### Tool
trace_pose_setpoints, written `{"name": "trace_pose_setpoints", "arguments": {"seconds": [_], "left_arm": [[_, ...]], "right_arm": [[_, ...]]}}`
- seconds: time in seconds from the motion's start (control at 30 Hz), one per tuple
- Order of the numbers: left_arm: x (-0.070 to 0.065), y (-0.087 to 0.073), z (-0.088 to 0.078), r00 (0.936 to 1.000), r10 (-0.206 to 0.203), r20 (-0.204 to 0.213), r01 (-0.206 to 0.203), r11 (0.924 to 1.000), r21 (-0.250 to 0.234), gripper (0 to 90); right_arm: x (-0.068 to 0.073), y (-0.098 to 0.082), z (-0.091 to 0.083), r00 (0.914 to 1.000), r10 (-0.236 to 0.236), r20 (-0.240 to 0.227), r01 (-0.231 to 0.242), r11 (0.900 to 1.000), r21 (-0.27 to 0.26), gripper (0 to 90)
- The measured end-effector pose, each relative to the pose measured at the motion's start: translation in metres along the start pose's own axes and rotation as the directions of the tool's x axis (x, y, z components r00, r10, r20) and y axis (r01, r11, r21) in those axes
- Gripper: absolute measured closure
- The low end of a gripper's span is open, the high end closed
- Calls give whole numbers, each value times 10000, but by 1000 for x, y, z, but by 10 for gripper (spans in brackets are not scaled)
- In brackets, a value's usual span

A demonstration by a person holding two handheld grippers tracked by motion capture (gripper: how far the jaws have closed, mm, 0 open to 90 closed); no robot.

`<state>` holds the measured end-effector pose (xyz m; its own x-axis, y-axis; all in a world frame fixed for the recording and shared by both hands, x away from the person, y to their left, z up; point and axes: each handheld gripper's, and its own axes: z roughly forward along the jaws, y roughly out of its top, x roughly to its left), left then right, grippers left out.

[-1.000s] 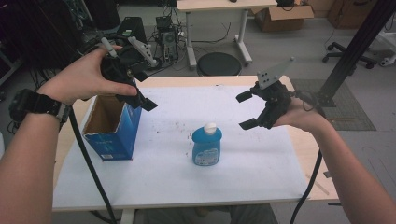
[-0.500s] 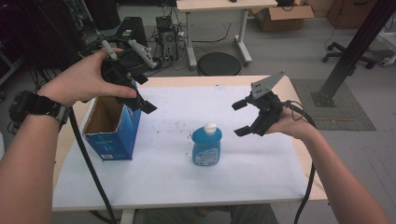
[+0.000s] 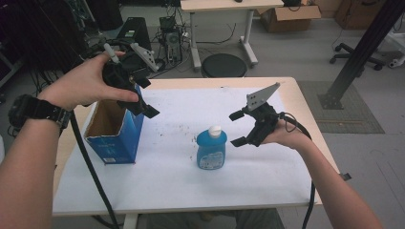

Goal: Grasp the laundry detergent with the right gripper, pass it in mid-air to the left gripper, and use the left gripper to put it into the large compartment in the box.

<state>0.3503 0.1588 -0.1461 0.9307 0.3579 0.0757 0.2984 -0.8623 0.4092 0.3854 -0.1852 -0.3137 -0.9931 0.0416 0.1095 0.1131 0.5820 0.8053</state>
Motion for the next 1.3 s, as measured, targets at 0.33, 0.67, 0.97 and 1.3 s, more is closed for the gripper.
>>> {"name": "trace_pose_setpoints", "arguments": {"seconds": [0.33,0.67,0.97,1.3], "left_arm": [[0,-3,1,10000,-17,55,17,10000,8,38],[0,-7,4,9999,3,143,-3,10000,13,39],[-1,-11,5,9999,12,171,-12,10000,-48,39],[-1,-13,7,9998,-15,188,15,10000,-13,38]], "right_arm": [[1,-8,20,9998,85,-199,-86,9999,-68,30],[3,-14,37,9994,134,-306,-137,9999,-102,33],[5,-17,52,9995,88,-308,-93,9998,-154,36],[5,-23,66,9996,170,-228,-177,9994,-289,39]]}}
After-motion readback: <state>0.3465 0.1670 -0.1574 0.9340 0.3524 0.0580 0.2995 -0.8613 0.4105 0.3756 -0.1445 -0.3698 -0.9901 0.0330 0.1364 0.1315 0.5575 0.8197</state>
